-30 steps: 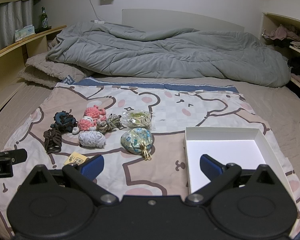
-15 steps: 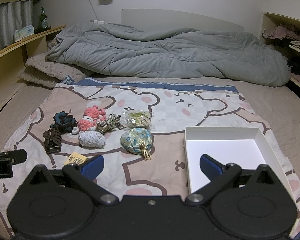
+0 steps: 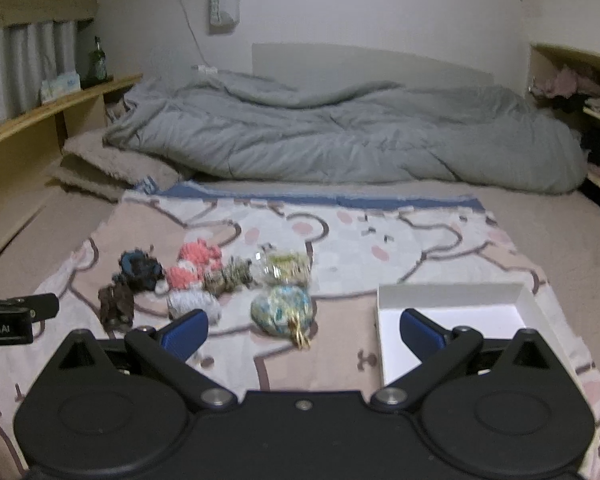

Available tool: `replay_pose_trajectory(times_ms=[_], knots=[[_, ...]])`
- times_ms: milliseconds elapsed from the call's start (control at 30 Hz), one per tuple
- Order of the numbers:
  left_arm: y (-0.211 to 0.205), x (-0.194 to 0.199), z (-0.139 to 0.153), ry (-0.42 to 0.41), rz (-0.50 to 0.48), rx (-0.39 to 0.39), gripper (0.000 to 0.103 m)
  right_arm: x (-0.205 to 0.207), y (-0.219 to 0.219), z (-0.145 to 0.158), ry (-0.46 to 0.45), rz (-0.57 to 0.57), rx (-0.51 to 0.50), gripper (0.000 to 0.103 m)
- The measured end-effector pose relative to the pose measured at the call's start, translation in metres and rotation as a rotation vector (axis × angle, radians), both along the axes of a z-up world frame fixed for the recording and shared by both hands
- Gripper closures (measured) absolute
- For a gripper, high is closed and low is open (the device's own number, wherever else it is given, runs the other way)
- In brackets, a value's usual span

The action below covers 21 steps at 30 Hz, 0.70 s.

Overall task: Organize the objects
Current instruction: 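Move the left tool to the yellow tissue pack while the right tool approaches the floral pouch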

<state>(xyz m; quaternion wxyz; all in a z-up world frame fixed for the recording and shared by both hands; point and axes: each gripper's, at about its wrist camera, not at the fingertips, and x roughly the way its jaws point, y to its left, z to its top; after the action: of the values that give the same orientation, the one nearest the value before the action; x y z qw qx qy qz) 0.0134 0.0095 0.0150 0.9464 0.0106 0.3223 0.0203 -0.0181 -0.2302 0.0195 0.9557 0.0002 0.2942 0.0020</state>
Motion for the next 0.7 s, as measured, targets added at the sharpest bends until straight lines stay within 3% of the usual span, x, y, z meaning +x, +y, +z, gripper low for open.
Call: replay_pose_trajectory(times_ms=[400,700], knots=[[-0.002,0.061,0.024,-0.037,0.028,0.013,0.000,0.057,0.002,0.039,-0.084,-0.013,0.003,0.000],[-0.011,0.105,-0.008,0.039,0.017,0.006,0.000,0.118,0.002,0.031,-0.054,-0.025,0.089,0.000]])
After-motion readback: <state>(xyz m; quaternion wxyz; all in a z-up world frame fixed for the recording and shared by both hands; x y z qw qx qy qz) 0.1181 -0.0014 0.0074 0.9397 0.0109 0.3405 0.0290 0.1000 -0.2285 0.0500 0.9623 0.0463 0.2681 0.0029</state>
